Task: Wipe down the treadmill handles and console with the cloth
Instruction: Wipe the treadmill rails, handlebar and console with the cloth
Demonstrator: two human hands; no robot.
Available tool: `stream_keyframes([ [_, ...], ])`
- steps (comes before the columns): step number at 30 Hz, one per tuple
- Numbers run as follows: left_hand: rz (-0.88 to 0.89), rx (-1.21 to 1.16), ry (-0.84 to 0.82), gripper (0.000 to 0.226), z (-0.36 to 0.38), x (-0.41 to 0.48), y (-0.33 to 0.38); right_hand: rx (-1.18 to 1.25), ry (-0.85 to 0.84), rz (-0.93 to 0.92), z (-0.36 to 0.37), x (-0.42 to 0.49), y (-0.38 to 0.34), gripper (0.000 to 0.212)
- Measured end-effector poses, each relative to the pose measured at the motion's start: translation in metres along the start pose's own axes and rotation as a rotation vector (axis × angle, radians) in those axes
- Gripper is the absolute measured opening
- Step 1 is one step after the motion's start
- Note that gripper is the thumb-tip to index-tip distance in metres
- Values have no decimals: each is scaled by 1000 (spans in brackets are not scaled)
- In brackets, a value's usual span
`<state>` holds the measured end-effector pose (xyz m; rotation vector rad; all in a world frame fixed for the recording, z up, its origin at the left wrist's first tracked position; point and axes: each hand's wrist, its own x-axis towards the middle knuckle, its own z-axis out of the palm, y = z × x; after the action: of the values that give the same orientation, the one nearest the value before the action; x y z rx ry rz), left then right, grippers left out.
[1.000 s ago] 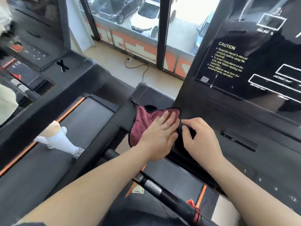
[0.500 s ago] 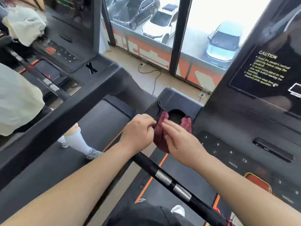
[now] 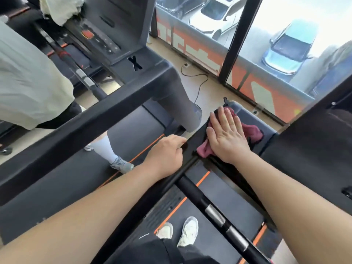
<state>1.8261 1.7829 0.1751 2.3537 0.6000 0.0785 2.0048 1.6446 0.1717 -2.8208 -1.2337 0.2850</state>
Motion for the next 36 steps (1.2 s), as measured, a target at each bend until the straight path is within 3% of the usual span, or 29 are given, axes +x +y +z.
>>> stream_keyframes([
  [7, -248, -174, 94, 30, -21, -20, -18, -16, 51, 115, 1, 14, -24, 67],
  [12, -226, -211, 117, 36, -20, -42, -28, -80, 108, -262, 26, -47, -56, 65],
  [15, -219, -238, 117, 37, -27, -53, -38, -130, 90, -359, 19, -37, -44, 61],
  [17, -218, -235, 114, 37, -34, -63, -47, -142, 62, -268, 14, -23, -48, 58],
  [20, -235, -237, 108, 36, -44, -87, -66, -79, 29, 24, 19, -14, -84, 61],
  [22, -232, -224, 86, 34, -50, -108, -80, -89, 63, 57, 27, -30, -124, 63],
  [26, -227, -187, 66, 29, -63, -143, -106, -23, 122, -301, 56, -112, -206, 46],
  [28, -233, -192, 63, 28, -70, -160, -118, 37, 96, -433, 62, -136, -212, 38],
  [30, -248, -207, 56, 28, -76, -177, -129, -25, 106, -477, 61, -131, -194, 46],
  [34, -292, -247, 53, 29, -79, -214, -146, -33, 77, 20, 59, -108, -168, 68],
  [36, -315, -255, 52, 29, -79, -233, -155, 35, 101, 143, 65, -115, -187, 68],
])
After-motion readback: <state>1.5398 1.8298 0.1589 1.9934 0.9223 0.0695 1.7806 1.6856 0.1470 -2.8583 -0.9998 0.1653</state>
